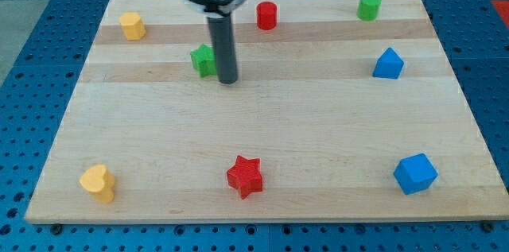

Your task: Slide the yellow heart vertically below the yellow hexagon

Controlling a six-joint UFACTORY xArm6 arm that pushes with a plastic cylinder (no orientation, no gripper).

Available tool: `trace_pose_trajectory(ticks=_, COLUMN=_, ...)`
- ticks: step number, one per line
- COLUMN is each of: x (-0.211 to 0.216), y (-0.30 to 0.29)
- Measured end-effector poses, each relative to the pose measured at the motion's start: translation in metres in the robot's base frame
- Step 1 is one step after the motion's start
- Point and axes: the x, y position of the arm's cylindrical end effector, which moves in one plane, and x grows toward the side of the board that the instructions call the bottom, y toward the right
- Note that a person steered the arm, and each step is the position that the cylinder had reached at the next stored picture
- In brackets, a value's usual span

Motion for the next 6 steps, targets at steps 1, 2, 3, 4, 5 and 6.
trace_pose_trajectory(ticks=1, x=0.0, y=0.0)
trace_pose_trajectory(ticks=2, x=0.009, y=-0.018)
trace_pose_trajectory(ticks=3, x=0.073, y=-0.056)
trace_pose_trajectory(ticks=4, x=0.11, y=-0.099)
trace_pose_trajectory(ticks=5, x=0.11, y=-0.153)
trace_pose_trajectory(ticks=6, x=0.116, y=-0.209)
